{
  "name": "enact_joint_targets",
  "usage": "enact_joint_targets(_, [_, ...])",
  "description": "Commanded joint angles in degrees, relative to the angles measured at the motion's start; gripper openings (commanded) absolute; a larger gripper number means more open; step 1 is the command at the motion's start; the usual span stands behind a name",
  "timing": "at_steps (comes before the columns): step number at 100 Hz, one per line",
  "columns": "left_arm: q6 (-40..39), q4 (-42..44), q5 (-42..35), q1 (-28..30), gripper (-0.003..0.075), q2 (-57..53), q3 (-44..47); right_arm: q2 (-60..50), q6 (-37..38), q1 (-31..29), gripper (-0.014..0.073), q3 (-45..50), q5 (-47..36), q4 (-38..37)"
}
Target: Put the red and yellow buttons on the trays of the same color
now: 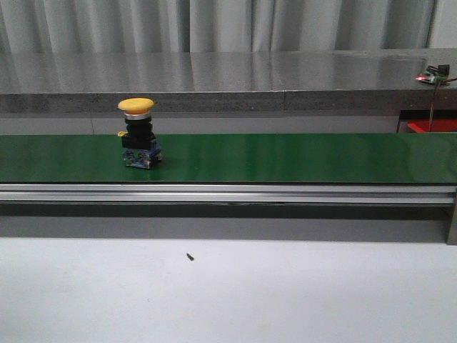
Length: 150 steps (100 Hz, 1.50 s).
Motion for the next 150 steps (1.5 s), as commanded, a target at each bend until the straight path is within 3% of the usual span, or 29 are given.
enact_joint_targets(1, [0.17,-1.13,-3.75,-0.56,-0.0020,-4.33,0.67,0.24,-0.45,0.08,-0.0060,-1.58,-3.92,-0.13])
enact_joint_targets(71, [-0.03,-1.24,-8.37,-0.56,-0.0020,-30.35,17.51,0.47,-0.45,0.08,-0.0060,-1.58,-6.48,-0.08])
enact_joint_targets(112, [-0.03,-1.24,-8.17,-0.56,-0.0020,-32.37,18.50,3.94,-1.78,0.08,-0.0034,-2.21,-6.07,0.03])
enact_joint_targets(124, [-0.03,-1.24,-8.17,-0.56,-0.0020,-32.37,18.50,8.56,-2.03,0.08,0.0022,-4.80,-4.66,0.03])
enact_joint_targets(135, [-0.03,-1.24,-8.17,-0.56,-0.0020,-32.37,18.50,13.74,-2.61,0.08,0.0132,-8.28,-3.90,0.10])
enact_joint_targets(150, [-0.03,-1.24,-8.17,-0.56,-0.0020,-32.37,18.50,21.40,-2.61,1.01,0.0411,-14.73,-0.49,2.33])
